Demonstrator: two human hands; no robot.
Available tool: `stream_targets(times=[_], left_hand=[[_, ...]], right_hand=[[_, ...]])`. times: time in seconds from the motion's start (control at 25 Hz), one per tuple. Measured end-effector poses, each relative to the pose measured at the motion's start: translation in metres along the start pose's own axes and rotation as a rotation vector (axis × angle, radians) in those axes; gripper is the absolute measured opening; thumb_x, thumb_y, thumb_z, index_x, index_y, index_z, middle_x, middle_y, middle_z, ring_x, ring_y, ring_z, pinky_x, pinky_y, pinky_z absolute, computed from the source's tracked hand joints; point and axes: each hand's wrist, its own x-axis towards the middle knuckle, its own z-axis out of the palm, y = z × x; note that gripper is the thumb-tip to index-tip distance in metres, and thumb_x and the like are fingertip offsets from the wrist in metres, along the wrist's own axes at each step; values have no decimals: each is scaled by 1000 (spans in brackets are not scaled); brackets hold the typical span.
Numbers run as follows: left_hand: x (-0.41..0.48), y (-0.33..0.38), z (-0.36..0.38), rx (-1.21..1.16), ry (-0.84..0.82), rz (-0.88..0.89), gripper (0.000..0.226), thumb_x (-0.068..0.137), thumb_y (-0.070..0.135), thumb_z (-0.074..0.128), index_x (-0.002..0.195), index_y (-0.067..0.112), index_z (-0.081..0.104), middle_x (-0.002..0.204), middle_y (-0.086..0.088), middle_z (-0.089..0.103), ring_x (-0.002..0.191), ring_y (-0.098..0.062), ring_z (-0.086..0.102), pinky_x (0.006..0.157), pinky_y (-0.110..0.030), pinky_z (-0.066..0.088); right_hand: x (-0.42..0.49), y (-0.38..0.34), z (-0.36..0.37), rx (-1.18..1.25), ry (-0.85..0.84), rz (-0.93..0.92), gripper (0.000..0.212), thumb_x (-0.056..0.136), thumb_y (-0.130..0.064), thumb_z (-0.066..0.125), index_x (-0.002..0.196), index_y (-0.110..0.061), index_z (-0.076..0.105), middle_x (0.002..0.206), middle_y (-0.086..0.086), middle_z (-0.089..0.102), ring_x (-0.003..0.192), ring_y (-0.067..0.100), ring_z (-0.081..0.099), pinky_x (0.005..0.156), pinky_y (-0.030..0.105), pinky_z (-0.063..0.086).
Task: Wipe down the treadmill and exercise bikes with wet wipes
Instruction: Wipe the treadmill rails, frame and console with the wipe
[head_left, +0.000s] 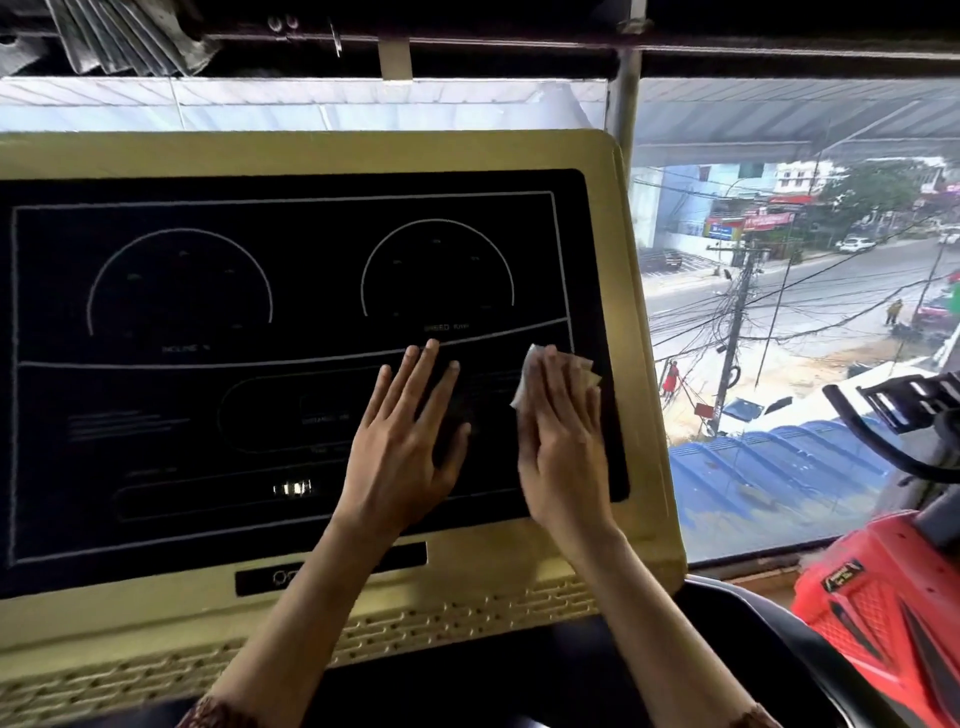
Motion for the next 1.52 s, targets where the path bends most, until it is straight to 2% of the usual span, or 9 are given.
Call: stream_targets(times=[0.12,0.28,0.44,0.6,0.88,1.12,1.28,1.4,1.52], left_hand=[[-11,5,2,13,-20,-2,55,96,35,41,140,3,44,151,-19,33,142,-28,25,119,-36,13],[-14,7,3,44,-22,-8,54,96,33,42,142,3,42,152,-19,32,143,-28,24,119,-40,16],[-16,8,5,48,-19,-8,54,97,32,41,142,3,42,152,-19,32,143,-29,24,119,-43,18],[-16,11,8,79,-15,-12,52,97,30,39,141,2,41,151,-20,31,143,-32,25,119,-44,17],[-18,11,5,79,-22,-15,53,97,30,41,142,2,41,151,-20,31,143,-31,24,119,-42,16],[-13,10,2,27,-10,-3,54,94,32,43,140,3,44,150,-20,33,142,-28,25,119,-38,15],[19,20,5,32,-25,22,62,89,39,44,141,6,43,151,-19,33,142,-28,24,119,-39,12],[47,29,12,15,-65,2,67,87,45,39,143,7,40,152,-19,30,142,-31,25,118,-39,11],[61,39,22,24,-111,-4,69,88,50,36,144,10,39,154,-19,27,144,-31,22,118,-44,14]], right_hand=[[-26,3,-1,-15,-141,-229,51,100,-27,34,150,-19,26,158,-2,21,147,13,10,120,39,14],[-43,14,-7,21,-44,9,50,101,-25,34,150,-19,24,158,-1,21,147,16,11,120,37,10],[-77,15,-12,-31,-160,-254,47,101,-25,37,147,-21,32,156,-4,27,145,13,20,119,37,17],[-78,18,-11,10,-95,-77,47,100,-24,37,147,-21,33,155,-3,28,145,14,20,118,39,19],[27,6,-4,-19,-88,-44,50,102,-33,27,150,-20,22,158,-3,13,147,12,4,120,32,3],[-49,28,-19,-79,-96,-116,49,102,-31,32,149,-22,28,158,-3,20,146,14,15,120,28,6],[20,33,-22,-41,14,115,52,100,-36,28,149,-18,27,157,1,22,146,15,8,120,29,2],[66,21,-17,-137,-35,-96,50,100,-34,29,148,-18,31,156,2,27,146,18,15,119,27,-2],[95,51,-29,-205,20,-53,52,100,-39,22,148,-25,30,155,-4,28,146,17,18,116,23,-7]])
